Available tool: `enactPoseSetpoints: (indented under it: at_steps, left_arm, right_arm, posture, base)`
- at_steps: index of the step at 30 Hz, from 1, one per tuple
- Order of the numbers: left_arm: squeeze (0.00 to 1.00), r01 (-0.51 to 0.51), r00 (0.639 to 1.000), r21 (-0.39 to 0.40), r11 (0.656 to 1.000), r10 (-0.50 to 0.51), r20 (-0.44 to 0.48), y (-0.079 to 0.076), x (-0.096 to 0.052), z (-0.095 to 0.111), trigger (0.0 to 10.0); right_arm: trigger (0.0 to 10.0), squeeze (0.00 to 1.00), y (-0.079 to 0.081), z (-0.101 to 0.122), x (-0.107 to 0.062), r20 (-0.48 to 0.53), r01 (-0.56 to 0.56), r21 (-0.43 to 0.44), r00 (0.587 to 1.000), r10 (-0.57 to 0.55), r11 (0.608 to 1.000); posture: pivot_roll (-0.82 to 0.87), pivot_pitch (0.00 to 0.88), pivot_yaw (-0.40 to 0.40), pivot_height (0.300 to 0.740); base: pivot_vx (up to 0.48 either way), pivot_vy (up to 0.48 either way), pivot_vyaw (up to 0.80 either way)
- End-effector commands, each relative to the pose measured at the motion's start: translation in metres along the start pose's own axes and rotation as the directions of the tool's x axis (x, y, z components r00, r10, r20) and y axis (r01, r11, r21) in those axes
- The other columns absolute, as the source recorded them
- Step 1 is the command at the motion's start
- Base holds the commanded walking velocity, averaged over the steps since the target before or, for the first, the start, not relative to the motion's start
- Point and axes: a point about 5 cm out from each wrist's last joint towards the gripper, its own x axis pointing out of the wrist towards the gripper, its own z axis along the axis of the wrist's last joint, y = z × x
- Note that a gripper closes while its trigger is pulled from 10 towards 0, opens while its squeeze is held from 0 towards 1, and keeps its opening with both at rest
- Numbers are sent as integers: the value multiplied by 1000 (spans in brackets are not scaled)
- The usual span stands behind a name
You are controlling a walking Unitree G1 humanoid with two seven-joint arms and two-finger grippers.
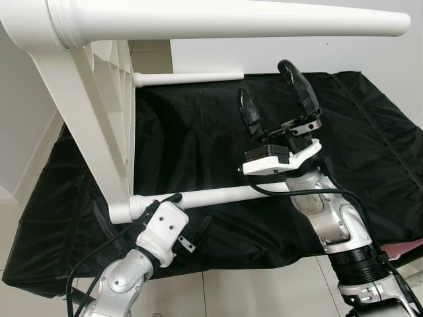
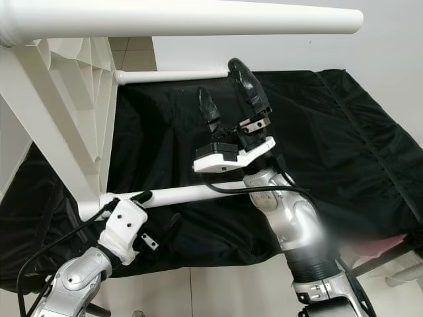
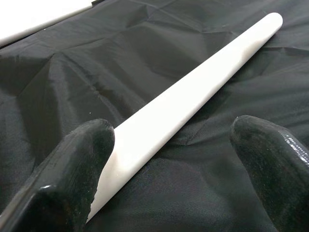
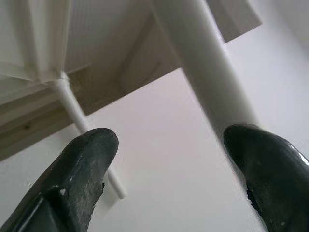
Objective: Building children table
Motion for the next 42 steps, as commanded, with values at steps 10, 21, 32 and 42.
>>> enactPoseSetpoints:
  at_steps: [10, 21, 32, 42]
  left_arm:
    - [0, -64, 998, 8, 998, 64, -12, 3, 4, -5, 10000]
    - [0, -67, 998, 22, 997, 68, -12, 6, 6, -6, 10000]
    - [0, -67, 998, 21, 998, 67, -12, 6, 8, -6, 10000]
    - [0, -58, 998, 14, 998, 58, -10, 5, 9, -6, 10000]
  right_arm:
    - [10000, 0, 0, -2, 23, 38, 109, -40, 993, -108, 993]
    - [10000, 0, 6, -3, 54, 26, 79, 30, 996, -80, 996]
    - [10000, 0, -12, 1, 87, 98, -26, 17, 995, 24, 1000]
    - [10000, 0, -26, 6, 108, 111, -217, -84, 968, 225, 973]
  posture:
    - [37, 48, 14, 740]
    - [37, 45, 19, 740]
    - [19, 51, 25, 740]
    - [-10, 57, 33, 740]
  base:
    - [0, 0, 0]
    - [0, 0, 0]
    - [0, 0, 0]
    - [0, 0, 0]
